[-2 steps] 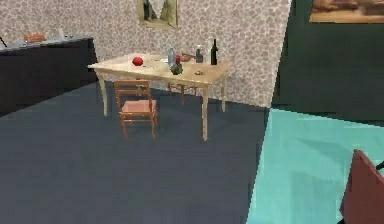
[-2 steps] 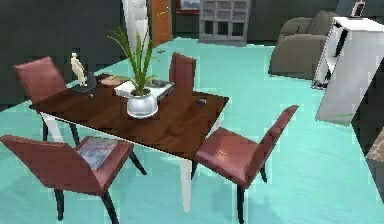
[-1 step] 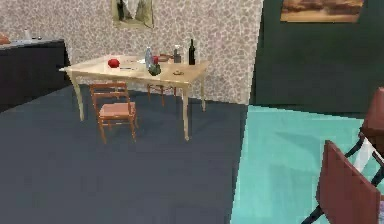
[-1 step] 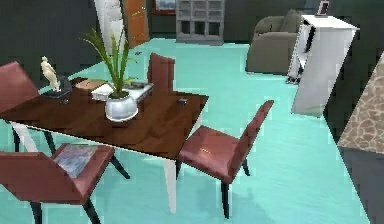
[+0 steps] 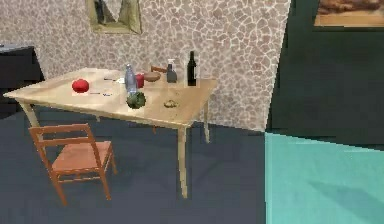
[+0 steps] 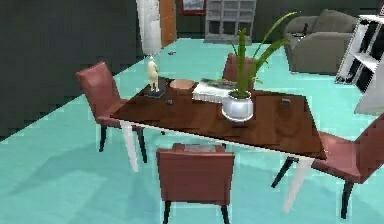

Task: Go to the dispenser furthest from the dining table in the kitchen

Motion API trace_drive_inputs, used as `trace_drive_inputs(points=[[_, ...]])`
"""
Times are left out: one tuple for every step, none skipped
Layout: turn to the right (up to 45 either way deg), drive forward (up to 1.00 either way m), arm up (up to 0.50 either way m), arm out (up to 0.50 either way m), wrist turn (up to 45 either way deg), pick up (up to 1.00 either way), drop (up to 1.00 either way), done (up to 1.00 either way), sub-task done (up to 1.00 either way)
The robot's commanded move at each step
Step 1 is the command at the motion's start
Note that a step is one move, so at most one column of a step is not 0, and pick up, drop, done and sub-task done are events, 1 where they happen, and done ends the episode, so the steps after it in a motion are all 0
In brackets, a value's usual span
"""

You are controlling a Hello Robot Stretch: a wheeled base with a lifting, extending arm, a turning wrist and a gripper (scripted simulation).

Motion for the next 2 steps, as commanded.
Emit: trace_drive_inputs(points=[[33.0,0.00,0.00,0.00,0.0,0.00,0.00,0.00,0.00],[0.0,0.45,0.00,0.00,0.0,0.00,0.00,0.00,0.00]])
